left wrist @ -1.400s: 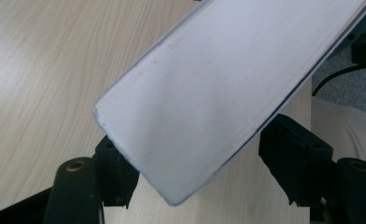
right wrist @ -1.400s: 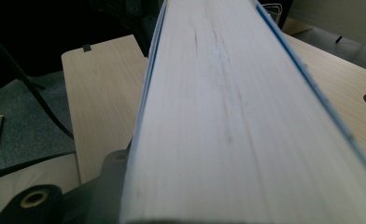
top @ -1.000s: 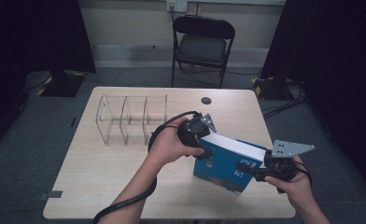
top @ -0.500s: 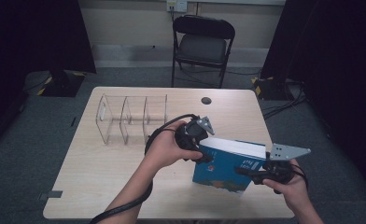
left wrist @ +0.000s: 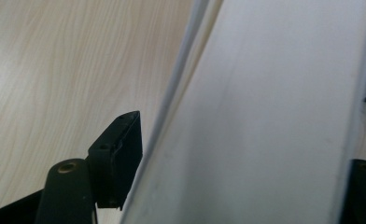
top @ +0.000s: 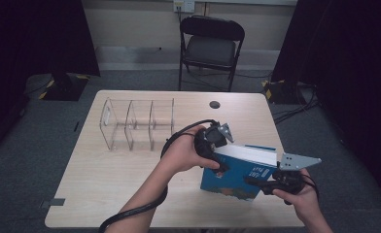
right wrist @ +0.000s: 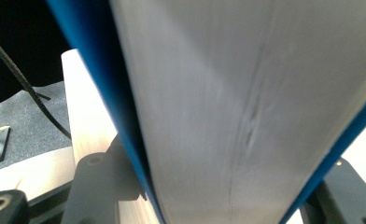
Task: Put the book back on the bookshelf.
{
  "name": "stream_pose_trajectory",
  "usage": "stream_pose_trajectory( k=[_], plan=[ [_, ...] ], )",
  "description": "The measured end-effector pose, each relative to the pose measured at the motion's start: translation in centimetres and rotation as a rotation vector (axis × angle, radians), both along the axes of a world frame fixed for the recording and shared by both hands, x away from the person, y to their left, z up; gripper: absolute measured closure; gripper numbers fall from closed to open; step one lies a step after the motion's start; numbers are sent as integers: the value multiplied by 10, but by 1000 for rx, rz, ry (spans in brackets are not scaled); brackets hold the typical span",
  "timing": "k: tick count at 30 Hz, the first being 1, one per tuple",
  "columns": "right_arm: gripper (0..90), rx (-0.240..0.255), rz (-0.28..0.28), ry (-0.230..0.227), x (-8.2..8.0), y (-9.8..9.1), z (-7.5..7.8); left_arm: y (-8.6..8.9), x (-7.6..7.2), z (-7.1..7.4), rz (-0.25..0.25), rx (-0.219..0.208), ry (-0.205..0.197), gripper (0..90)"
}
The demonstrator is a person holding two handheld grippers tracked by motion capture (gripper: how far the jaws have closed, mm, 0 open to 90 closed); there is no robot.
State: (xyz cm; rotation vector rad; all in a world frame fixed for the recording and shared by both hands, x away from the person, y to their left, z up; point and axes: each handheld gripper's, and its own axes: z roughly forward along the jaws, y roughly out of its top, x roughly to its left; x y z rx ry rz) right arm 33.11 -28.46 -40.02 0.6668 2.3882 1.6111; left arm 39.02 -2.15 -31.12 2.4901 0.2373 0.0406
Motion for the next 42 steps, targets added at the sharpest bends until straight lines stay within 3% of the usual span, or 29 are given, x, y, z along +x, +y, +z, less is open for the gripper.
stream_pose_trajectory(
  k=[7,14,16,18,22,27,34,42],
  plan=[
    [409,-7,-14,11,-1,-1,-11,-1,3,1,-11,34,10,315],
    [356,-10,-35,-2,-2,-7,-23,3,1,2,-28,2,96,491],
    [341,-15,-35,-15,-2,-7,-27,4,-2,1,-30,-5,98,540],
    [331,-20,-35,-17,-2,-8,-30,6,-4,1,-43,2,80,560],
    [301,-45,-40,-16,-1,-8,-37,6,-11,3,-31,17,58,583],
    [281,-40,-45,-2,2,-9,-48,6,-17,5,-8,41,36,596],
    [282,-39,-74,9,6,-9,-56,6,-13,6,15,47,53,586],
    [281,-33,-86,15,7,-8,-57,5,-10,6,3,38,24,557]
  ],
)
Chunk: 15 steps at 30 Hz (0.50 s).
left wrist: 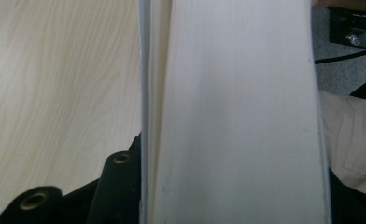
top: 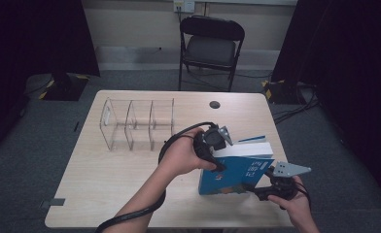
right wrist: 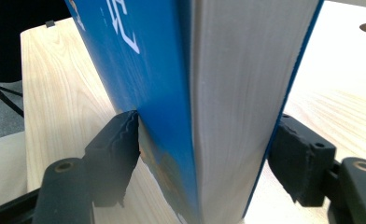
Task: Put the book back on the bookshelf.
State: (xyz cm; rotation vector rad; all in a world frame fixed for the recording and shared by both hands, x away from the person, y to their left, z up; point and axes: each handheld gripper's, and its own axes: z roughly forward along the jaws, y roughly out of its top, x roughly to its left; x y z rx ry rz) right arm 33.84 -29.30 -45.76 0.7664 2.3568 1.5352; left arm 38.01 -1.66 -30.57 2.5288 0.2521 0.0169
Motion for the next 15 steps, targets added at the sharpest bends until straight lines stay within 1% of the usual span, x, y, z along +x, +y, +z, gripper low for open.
stream_pose_trajectory(
  k=[1,2,5,6,8,11,12,14,15],
  plan=[
    [281,-1,1,3,0,0,0,0,0,0,-1,-1,0,553],
    [281,0,1,1,0,0,0,0,0,0,9,-10,8,552],
    [281,6,-2,1,1,0,-1,-2,1,2,-8,9,-2,547],
    [281,6,-3,5,0,0,-1,-3,1,3,-3,-7,3,541],
    [280,5,-5,5,0,-1,-1,-5,2,4,-10,13,15,542],
    [281,6,-2,6,0,-1,-2,-8,3,1,-35,21,-4,531],
    [281,8,0,6,0,-1,-2,-9,3,1,-45,38,-7,531],
    [281,7,-3,9,0,-1,-2,-9,3,1,-32,35,-1,535],
    [281,7,-4,8,0,-1,-3,-9,3,1,-35,33,1,535]
  ],
)
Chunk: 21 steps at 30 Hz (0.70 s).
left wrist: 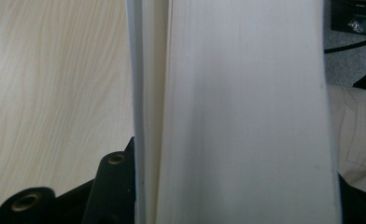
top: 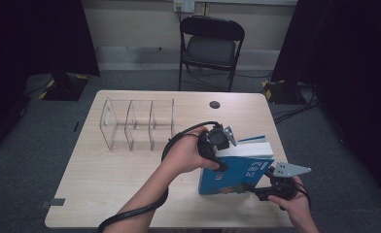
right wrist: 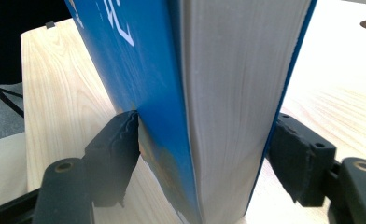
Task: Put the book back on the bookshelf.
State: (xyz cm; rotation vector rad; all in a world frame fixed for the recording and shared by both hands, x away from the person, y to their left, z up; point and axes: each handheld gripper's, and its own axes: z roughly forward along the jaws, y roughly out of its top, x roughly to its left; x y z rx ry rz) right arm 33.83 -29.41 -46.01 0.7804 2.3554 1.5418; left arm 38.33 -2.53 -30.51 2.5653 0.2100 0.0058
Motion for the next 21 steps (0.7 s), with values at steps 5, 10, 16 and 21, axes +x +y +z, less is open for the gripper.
stream_pose_trajectory(
  k=[5,10,16,21],
  plan=[
    [280,-2,0,6,0,0,-1,-3,0,1,6,55,9,529],
    [280,-3,-4,11,-1,0,-2,-4,0,2,58,61,44,491],
    [280,3,-2,10,-1,0,-3,-4,-2,1,83,48,7,414],
    [282,8,-4,16,-2,-1,-3,-3,-1,1,51,42,-7,458]
  ],
)
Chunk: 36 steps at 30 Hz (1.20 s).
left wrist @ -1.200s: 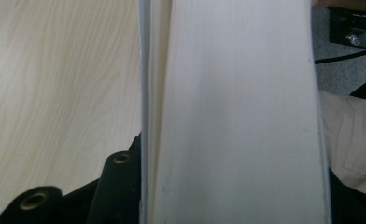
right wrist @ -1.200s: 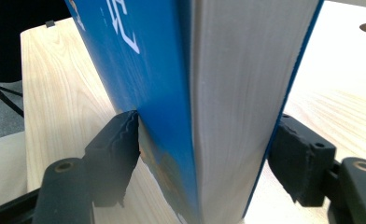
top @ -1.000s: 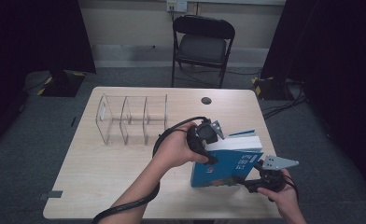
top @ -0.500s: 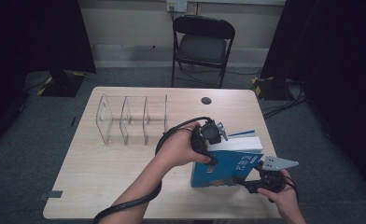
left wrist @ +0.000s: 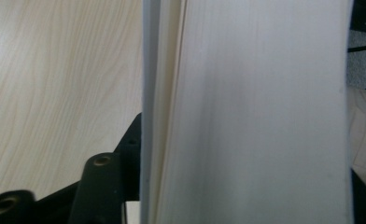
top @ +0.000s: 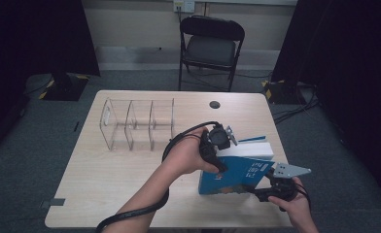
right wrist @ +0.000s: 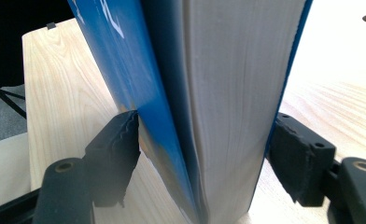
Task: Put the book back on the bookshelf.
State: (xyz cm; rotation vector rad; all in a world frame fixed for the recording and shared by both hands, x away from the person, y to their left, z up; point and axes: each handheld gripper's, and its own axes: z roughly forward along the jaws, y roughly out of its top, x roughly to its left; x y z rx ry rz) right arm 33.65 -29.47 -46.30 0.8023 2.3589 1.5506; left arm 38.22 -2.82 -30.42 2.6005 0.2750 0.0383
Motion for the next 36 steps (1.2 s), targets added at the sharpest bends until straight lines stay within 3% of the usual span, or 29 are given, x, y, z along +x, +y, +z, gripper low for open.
stream_pose_trajectory(
  k=[5,11,21,25,31,36],
  plan=[
    [283,-1,0,-3,0,0,0,0,0,0,4,-9,23,487],
    [282,-1,4,6,0,0,-2,-12,3,0,-52,-2,5,484],
    [285,-8,-2,7,0,-1,-5,-11,3,0,-69,-4,11,537],
    [285,-8,-2,8,0,-2,-5,-12,3,0,-48,-4,18,523],
    [285,-4,-2,18,0,-3,-8,-11,1,0,-47,-11,35,571],
    [284,-35,-6,24,-2,-5,-11,-10,0,1,-28,-12,29,605]
  ],
)
